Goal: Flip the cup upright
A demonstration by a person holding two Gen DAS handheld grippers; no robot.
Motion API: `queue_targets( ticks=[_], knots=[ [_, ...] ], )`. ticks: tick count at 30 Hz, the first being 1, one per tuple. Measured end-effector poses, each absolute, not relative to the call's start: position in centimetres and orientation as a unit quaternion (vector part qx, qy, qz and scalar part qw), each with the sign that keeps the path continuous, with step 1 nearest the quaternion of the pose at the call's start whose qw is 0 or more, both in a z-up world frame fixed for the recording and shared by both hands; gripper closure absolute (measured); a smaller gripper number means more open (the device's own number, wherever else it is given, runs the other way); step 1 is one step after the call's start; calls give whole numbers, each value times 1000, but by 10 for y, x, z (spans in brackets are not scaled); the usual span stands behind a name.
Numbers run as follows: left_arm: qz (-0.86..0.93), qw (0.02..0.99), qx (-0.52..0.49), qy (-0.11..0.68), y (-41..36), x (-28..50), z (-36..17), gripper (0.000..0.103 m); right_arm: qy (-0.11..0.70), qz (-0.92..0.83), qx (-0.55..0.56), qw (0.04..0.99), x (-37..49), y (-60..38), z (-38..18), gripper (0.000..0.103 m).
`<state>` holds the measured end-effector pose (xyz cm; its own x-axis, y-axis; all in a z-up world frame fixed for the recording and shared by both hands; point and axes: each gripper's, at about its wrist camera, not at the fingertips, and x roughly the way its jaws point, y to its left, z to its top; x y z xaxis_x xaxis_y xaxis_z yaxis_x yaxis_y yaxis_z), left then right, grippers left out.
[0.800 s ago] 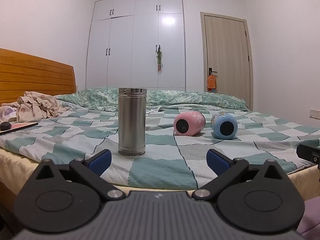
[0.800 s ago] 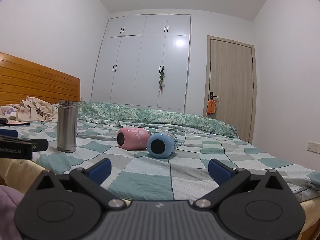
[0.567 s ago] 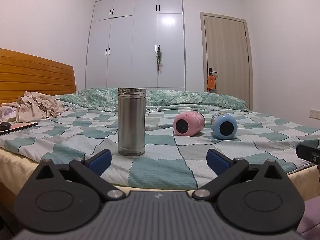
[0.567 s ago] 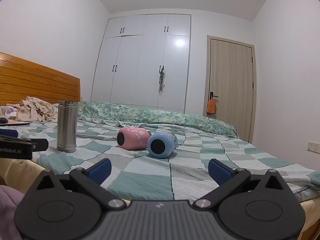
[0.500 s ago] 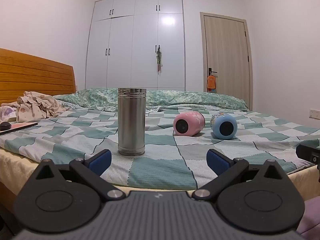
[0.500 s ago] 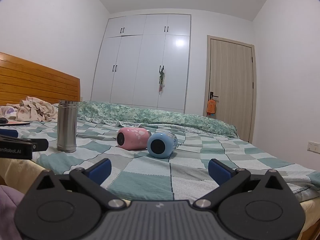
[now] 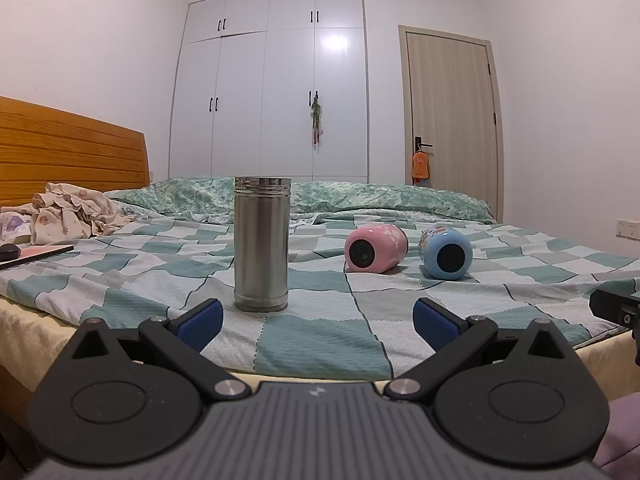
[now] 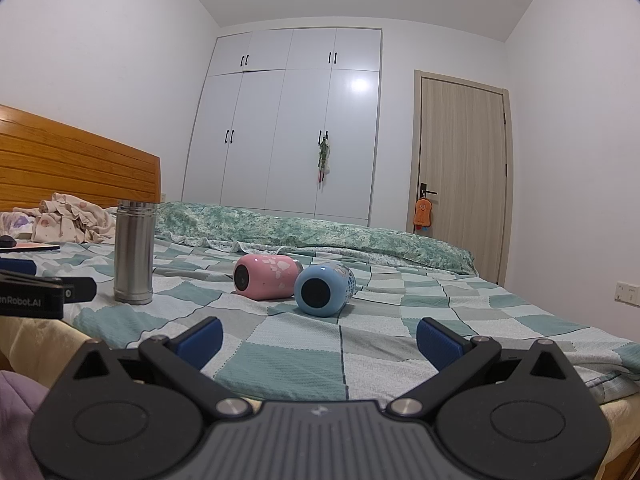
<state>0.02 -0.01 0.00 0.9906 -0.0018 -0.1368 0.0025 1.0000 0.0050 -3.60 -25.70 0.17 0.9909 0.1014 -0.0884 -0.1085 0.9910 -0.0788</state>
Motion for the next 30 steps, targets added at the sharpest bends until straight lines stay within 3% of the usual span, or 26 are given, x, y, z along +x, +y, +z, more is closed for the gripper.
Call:
queue_targets(
  ticks=[30],
  knots=[
    [-2, 998, 1, 68, -6, 0, 0, 0, 42, 53, -41, 997, -37, -257, 2, 0]
  ],
)
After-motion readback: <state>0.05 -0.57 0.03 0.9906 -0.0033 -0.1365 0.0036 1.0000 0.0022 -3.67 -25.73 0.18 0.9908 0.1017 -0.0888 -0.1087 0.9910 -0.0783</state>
